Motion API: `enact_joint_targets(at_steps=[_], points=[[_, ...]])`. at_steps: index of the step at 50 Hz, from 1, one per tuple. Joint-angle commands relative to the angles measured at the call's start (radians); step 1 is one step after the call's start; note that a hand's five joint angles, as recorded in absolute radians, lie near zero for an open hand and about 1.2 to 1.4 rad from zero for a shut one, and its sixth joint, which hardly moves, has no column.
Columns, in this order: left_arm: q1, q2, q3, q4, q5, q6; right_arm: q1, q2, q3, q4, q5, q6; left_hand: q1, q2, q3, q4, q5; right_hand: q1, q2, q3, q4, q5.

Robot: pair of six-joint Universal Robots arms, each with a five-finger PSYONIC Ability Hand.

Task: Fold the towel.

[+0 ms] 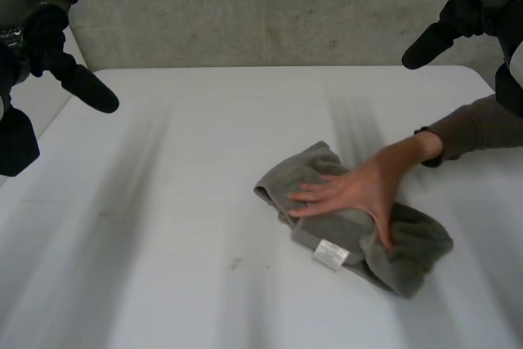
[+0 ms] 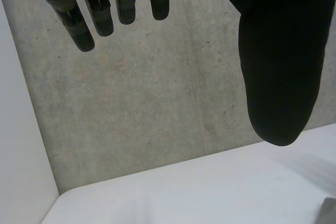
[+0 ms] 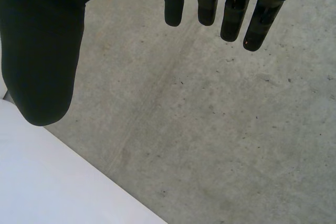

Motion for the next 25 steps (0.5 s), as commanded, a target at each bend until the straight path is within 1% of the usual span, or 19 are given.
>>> enact_joint_targets(at_steps=[1, 25], points=[[-0.012, -0.002, -0.014, 0.002, 0.001, 0.000, 0.000, 0.002, 0.006, -0.002, -0.026, 0.000, 0.012, 0.010, 0.006, 0.008, -0.029, -0.039, -0.055, -0.040, -0.060, -0.058], [-0.025, -0.008, -0.020, 0.008, 0.000, 0.003, 0.000, 0.004, 0.009, -0.002, -0.034, -0.001, 0.012, 0.011, 0.007, 0.008, -0.029, -0.039, -0.055, -0.040, -0.060, -0.058]])
